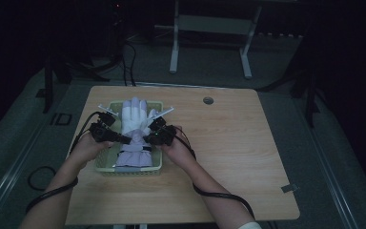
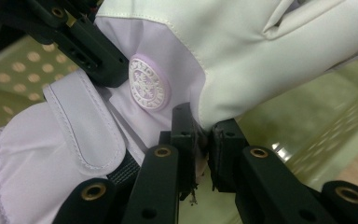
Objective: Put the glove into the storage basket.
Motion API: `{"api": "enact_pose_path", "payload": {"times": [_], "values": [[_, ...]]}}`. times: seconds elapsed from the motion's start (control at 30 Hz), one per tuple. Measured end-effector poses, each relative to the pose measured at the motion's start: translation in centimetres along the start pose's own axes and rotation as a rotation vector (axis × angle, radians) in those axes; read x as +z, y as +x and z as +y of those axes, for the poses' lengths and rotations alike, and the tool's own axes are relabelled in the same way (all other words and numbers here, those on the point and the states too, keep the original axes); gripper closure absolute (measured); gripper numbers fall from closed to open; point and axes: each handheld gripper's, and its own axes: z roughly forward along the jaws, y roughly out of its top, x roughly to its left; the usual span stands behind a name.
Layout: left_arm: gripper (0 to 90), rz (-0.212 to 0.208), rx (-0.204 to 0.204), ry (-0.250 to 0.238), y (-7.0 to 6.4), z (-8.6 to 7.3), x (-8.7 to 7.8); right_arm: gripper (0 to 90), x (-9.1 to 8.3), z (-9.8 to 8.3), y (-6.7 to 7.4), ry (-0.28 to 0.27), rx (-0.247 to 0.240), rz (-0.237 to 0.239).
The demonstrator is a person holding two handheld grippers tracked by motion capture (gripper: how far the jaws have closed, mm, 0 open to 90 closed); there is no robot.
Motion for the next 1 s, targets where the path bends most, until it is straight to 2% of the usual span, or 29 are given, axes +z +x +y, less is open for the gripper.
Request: {"api": "enact_pose_path", "payload": {"times": [0.13, 0.23, 0.4, 0.5, 0.53, 0.57, 0.63, 0.7, 0.73, 0.8, 0.87, 0.93, 1.0], "values": [[75.5, 0.009, -0.017, 0.031, 0.2, -0.1, 0.5, 81.5, 0.7, -0.2, 0.2, 0.025, -0.009, -0.013], [75.0, -0.024, -0.057, 0.043, 0.6, -0.1, 0.6, 80.6, 0.8, -0.3, 0.2, 0.034, -0.007, -0.018], [74.4, -0.002, -0.065, 0.059, 0.6, -0.1, 1.1, 79.1, 0.8, -0.2, 0.3, 0.058, -0.02, -0.019], [68.2, 0.029, -0.069, 0.074, 0.4, -0.1, 1.5, 70.8, 0.9, -0.2, 0.2, 0.067, -0.02, -0.018], [66.4, 0.036, -0.058, 0.085, 0.4, 0.0, 1.7, 67.8, 0.9, -0.2, 0.1, 0.065, -0.019, -0.017], [63.8, 0.057, -0.061, 0.092, 0.2, 0.0, 1.8, 66.7, 0.8, -0.2, 0.0, 0.067, -0.014, -0.019], [62.9, 0.075, -0.053, 0.108, 0.0, 0.2, 2.0, 60.4, 0.6, -0.1, -0.1, 0.056, -0.002, -0.021], [59.8, 0.114, -0.047, 0.123, -0.2, 0.3, 2.1, 57.7, 0.4, -0.1, -0.3, 0.043, -0.005, -0.021], [59.2, 0.127, -0.038, 0.132, -0.3, 0.4, 2.1, 53.6, 0.2, -0.1, -0.4, 0.036, -0.01, -0.024], [55.7, 0.155, -0.023, 0.123, -0.6, 0.4, 2.2, 49.0, -0.4, 0.0, -0.6, -0.003, -0.019, -0.024], [48.9, 0.173, -0.017, 0.101, -0.8, 0.5, 2.1, 42.6, -1.1, 0.1, -0.9, -0.04, -0.013, 0.011], [36.2, 0.193, -0.021, 0.077, -0.9, 0.5, 1.9, 29.7, -1.8, 0.2, -1.2, -0.08, -0.015, 0.029], [27.4, 0.19, -0.013, 0.043, -1.1, 0.4, 1.6, 23.9, -2.4, 0.2, -1.4, -0.093, -0.033, 0.064]]}}
